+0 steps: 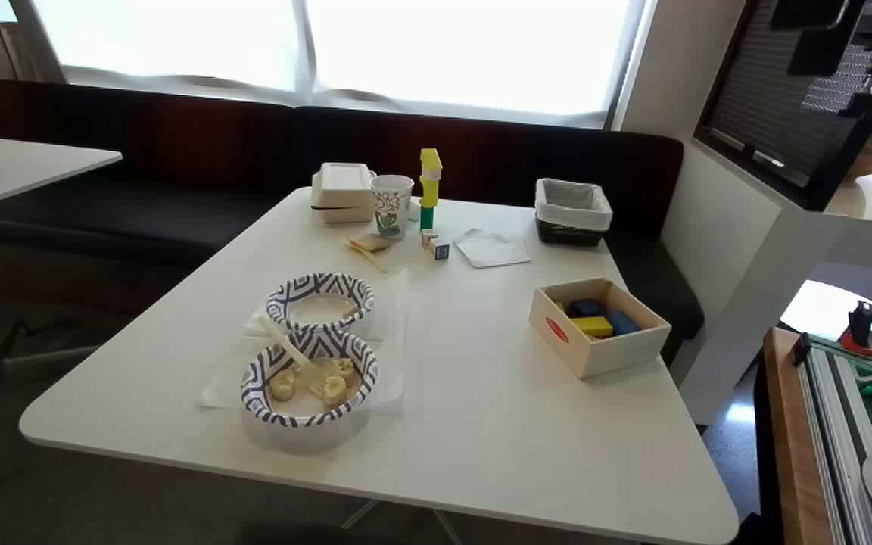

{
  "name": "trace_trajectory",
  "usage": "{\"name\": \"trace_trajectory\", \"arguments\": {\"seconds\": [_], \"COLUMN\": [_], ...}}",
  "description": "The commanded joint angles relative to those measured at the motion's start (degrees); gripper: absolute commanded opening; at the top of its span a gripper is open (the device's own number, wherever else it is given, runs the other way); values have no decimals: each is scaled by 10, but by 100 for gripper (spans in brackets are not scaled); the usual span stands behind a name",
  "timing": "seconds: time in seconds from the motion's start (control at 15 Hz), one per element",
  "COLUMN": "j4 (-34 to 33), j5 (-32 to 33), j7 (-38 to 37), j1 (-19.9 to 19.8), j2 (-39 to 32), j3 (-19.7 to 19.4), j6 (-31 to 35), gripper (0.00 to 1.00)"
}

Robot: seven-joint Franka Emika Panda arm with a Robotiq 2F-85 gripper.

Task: Use the fork to scoop to pick up the contents inside the bowl to the left and put it in the bowl to the right

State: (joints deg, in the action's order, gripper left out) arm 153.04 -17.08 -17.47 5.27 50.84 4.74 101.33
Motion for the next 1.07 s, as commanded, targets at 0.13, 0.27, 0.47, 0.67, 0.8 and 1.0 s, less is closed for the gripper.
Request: {"name": "trace_trajectory", "arguments": {"seconds": [0.13,0.27,0.47,0.67,0.8,1.0], "j4": [-2,-2,-2,-8,-21,-36], "j5": [-8,-8,-8,2,6,26], "j7": [8,8,8,-28,-64,-89], "j1": [-14,-14,-14,-43,-67,-80], "j2": [1,1,1,-45,-103,-202], "j3": [10,10,10,27,52,85], "j6": [-4,-4,-4,67,151,286], "gripper": [100,100,100,100,100,100]}}
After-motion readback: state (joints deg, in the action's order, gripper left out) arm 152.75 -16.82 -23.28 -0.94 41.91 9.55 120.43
